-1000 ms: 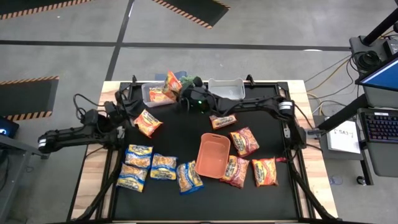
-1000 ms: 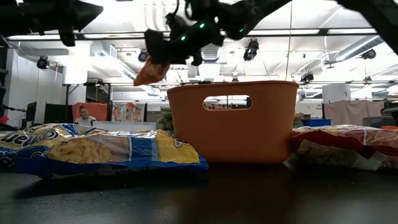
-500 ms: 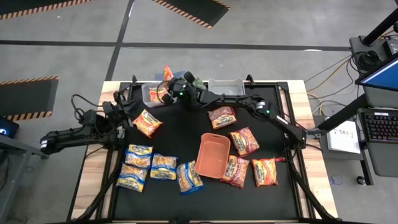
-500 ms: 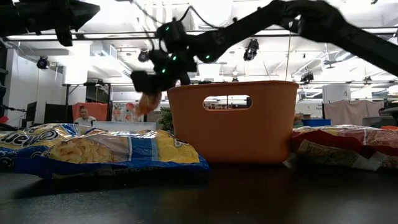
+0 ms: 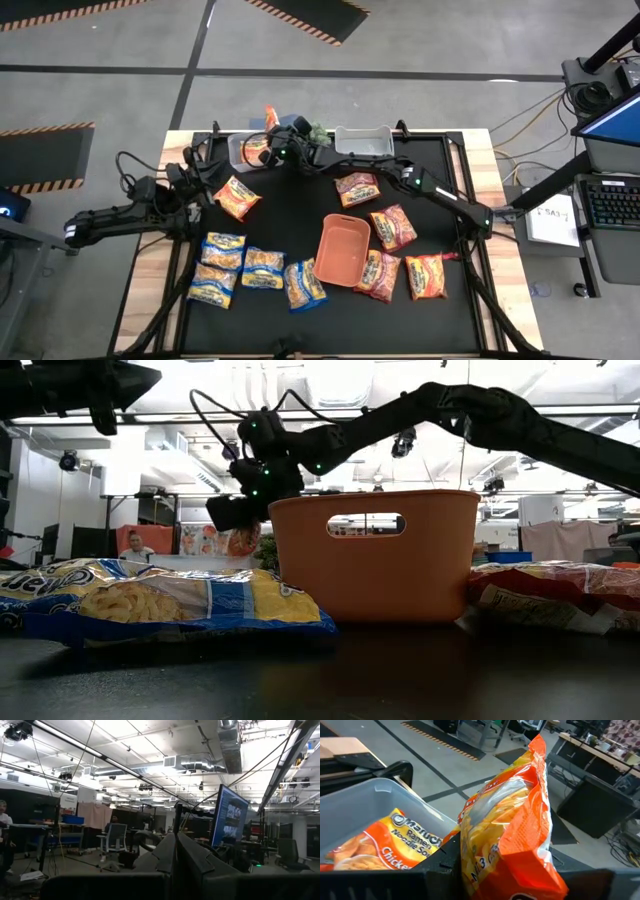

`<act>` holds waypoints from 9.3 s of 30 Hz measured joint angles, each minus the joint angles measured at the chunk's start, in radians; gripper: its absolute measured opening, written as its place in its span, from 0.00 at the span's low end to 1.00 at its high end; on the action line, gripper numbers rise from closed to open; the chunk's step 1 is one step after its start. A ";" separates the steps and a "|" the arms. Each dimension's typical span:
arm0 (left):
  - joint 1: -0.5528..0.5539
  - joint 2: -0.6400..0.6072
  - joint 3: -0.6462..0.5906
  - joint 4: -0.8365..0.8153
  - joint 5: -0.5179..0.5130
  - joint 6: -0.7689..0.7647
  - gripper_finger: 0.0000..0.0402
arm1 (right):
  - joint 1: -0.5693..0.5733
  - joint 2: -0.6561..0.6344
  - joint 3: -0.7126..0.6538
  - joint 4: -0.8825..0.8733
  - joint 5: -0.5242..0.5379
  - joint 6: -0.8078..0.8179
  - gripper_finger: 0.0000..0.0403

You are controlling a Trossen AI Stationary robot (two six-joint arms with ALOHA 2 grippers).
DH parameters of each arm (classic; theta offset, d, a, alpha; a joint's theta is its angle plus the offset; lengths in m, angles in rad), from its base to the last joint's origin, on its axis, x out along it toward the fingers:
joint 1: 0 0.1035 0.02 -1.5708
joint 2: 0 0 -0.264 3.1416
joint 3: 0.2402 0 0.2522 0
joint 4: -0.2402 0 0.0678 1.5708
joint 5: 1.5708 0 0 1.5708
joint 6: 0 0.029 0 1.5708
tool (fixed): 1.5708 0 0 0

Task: Sort Maruchan noodles
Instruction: Put the orange noodle pack into the transparent bin, then adjust the orange noodle pack in the transparent bin, then put the red noodle pack into the orange bin

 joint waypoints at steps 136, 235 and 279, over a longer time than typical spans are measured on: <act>0.690 1.428 0.727 -0.743 0.377 0.228 0.00 | 0.191 -1.176 -1.347 0.100 -0.527 0.013 0.57; 0.676 1.231 0.586 -0.980 -0.087 -0.372 0.02 | 0.158 -1.176 -1.303 0.099 -0.527 -0.148 0.57; 0.128 0.818 0.548 -0.921 0.198 -0.261 0.22 | 0.160 -1.176 -1.300 -0.027 -0.555 0.166 0.57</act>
